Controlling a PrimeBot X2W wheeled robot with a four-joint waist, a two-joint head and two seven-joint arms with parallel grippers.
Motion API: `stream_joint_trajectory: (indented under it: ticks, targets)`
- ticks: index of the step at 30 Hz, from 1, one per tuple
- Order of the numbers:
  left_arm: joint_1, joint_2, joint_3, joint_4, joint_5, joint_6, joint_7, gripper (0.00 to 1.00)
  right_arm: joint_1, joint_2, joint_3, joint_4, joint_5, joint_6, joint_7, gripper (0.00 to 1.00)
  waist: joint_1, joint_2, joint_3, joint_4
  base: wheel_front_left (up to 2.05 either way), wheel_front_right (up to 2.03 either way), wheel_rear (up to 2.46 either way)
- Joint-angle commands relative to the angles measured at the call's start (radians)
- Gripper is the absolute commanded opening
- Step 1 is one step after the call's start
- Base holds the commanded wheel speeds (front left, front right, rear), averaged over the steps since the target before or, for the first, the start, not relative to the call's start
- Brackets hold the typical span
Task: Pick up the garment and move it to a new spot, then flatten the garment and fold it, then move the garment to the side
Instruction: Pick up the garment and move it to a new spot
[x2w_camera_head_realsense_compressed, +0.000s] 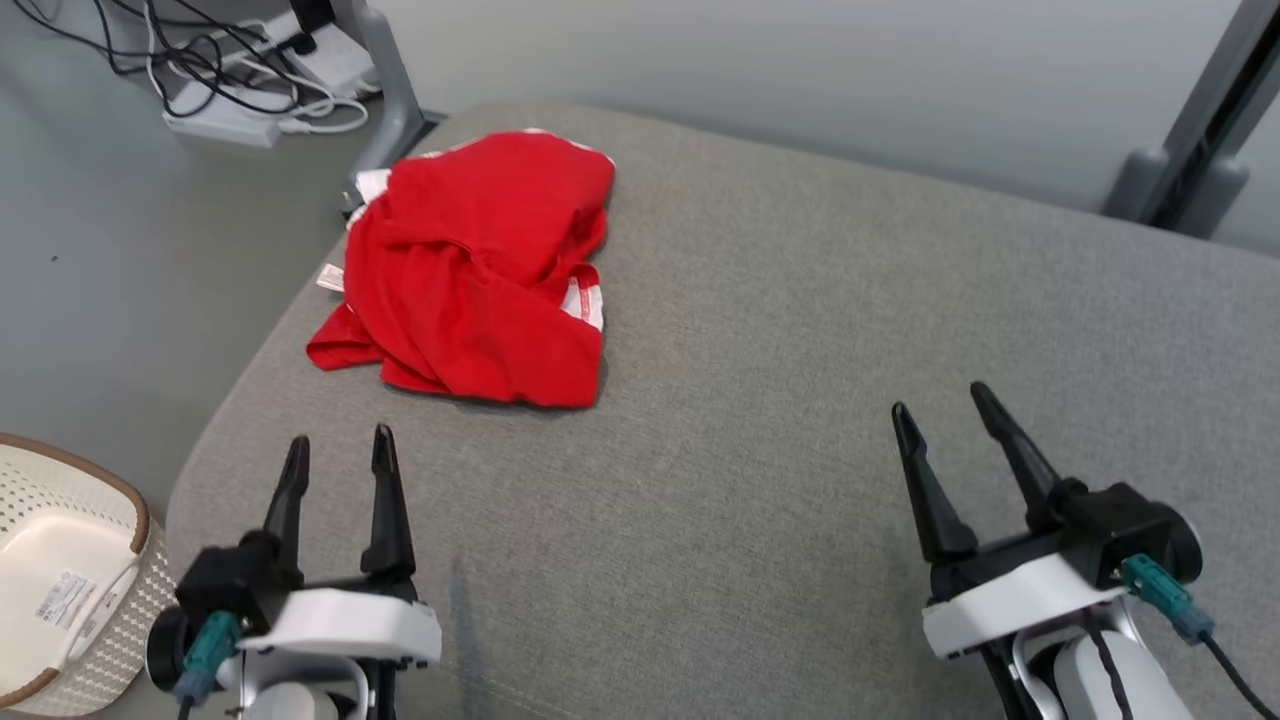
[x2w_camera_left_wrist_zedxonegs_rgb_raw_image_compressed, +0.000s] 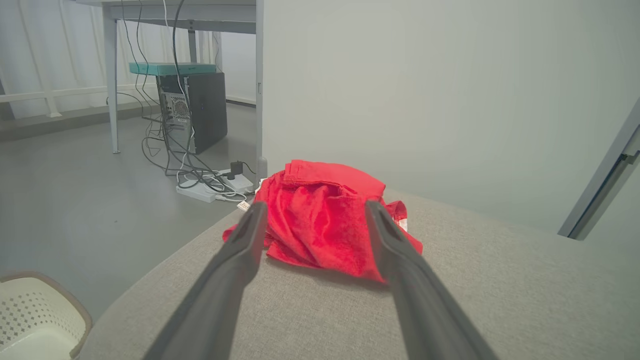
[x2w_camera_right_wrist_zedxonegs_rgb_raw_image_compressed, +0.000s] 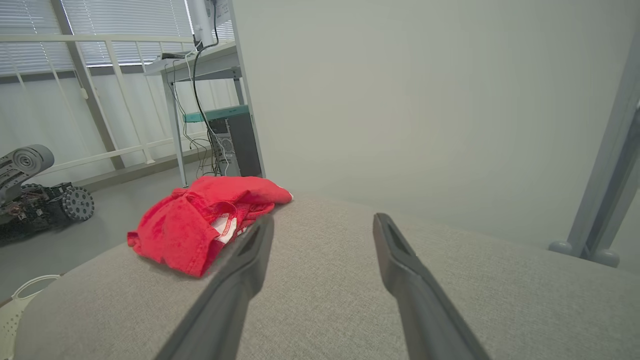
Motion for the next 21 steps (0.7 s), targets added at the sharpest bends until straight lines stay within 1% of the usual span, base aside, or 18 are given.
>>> stream_joint_trajectory:
  ticks: [1,4,7,9,11,12,13,15,19,21]
  targets:
    - [-0.037,0.003,0.012,0.012,-0.005,-0.016,0.0,1.0,-0.021,-0.008,-0.006,-0.009,-0.015,0.0,0.005,1.0,-0.0001,0.0,0.057,-0.025,0.0,0.0,0.0]
    - [-0.1,0.008,0.03,0.055,-0.009,-0.056,0.0,1.0,-0.05,-0.008,-0.01,-0.031,-0.034,0.0,0.02,1.0,-0.0001,0.0,0.11,-0.042,0.0,0.0,0.0]
    - [-0.179,0.037,0.034,0.126,-0.014,-0.103,0.001,1.0,-0.071,-0.008,-0.01,-0.056,-0.059,0.0,0.035,1.0,-0.0001,0.0,0.157,-0.06,0.0,0.0,0.0]
    - [-0.247,0.052,0.046,0.166,-0.036,-0.126,0.018,1.0,-0.086,-0.008,-0.012,-0.074,-0.072,0.0,0.047,1.0,-0.0001,0.0,0.189,-0.071,0.0,0.0,0.0]
    - [-0.313,0.057,0.076,0.195,-0.086,-0.147,0.041,1.0,-0.096,-0.008,-0.013,-0.091,-0.082,0.0,0.057,1.0,-0.0001,0.0,0.216,-0.083,0.0,0.0,0.0]
    - [-0.377,0.079,0.098,0.224,-0.117,-0.167,0.074,1.0,-0.107,-0.008,-0.015,-0.106,-0.093,0.0,0.066,1.0,-0.0001,0.0,0.242,-0.093,0.0,0.0,0.0]
    - [-0.408,0.098,0.099,0.24,-0.118,-0.176,0.095,1.0,-0.112,-0.008,-0.015,-0.113,-0.097,0.0,0.072,1.0,-0.0001,0.0,0.254,-0.098,0.0,0.0,0.0]
    - [-0.461,0.112,0.098,0.275,-0.139,-0.191,0.15,1.0,-0.119,-0.008,-0.018,-0.125,-0.096,0.0,0.079,1.0,-0.0001,0.0,0.275,-0.107,0.0,0.0,0.0]
    - [-0.556,0.153,0.094,0.341,-0.17,-0.21,0.272,1.0,-0.133,-0.01,-0.025,-0.142,-0.102,0.0,0.091,1.0,-0.0001,0.0,0.311,-0.122,0.0,0.0,0.0]
    - [-0.591,0.157,0.101,0.379,-0.193,-0.217,0.323,1.0,-0.141,-0.01,-0.023,-0.149,-0.108,0.0,0.092,1.0,-0.0001,0.0,0.325,-0.13,0.0,0.0,0.0]
